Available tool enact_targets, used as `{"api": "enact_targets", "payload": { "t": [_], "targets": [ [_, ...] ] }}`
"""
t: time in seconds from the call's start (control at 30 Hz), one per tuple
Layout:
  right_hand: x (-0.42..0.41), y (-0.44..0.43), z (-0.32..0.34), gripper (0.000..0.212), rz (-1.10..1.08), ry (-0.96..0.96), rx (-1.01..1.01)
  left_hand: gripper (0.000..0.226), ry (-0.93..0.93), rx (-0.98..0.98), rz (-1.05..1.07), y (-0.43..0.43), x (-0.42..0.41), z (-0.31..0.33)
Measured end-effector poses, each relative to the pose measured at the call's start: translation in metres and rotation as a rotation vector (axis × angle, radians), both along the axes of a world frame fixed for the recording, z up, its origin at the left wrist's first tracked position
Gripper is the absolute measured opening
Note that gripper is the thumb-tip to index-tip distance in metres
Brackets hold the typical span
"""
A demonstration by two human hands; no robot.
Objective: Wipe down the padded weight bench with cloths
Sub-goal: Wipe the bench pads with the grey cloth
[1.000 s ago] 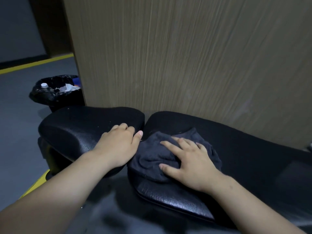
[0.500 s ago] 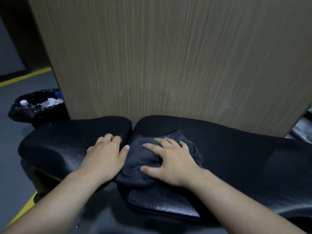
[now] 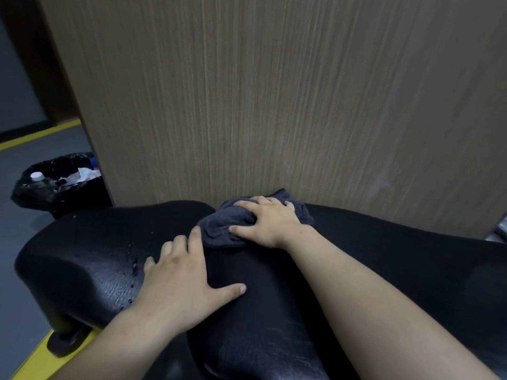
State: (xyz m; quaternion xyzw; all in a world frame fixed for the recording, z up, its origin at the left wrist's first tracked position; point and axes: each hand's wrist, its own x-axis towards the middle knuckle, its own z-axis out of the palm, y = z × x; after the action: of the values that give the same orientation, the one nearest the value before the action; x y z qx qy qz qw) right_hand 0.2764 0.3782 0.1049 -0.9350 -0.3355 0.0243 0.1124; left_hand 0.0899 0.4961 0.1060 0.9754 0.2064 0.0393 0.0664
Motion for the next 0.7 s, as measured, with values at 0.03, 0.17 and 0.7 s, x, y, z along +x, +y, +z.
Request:
{"api": "enact_targets", "payload": {
  "t": [0.03, 0.17, 0.7],
  "targets": [
    [0.005, 0.003, 0.0, 0.079, -0.005, 0.001, -0.002, 0.133, 0.008, 0.003, 0.011, -0.001, 0.001, 0.001],
    [0.02, 0.007, 0.0, 0.081, -0.032, 0.013, -0.015, 0.113, -0.003, 0.01, 0.059, -0.013, 0.007, 0.004],
    [0.047, -0.055, 0.002, 0.075, -0.128, 0.013, -0.008, 0.063, -0.028, -0.049, -0.098, -0.066, 0.042, 0.0]
  ]
}}
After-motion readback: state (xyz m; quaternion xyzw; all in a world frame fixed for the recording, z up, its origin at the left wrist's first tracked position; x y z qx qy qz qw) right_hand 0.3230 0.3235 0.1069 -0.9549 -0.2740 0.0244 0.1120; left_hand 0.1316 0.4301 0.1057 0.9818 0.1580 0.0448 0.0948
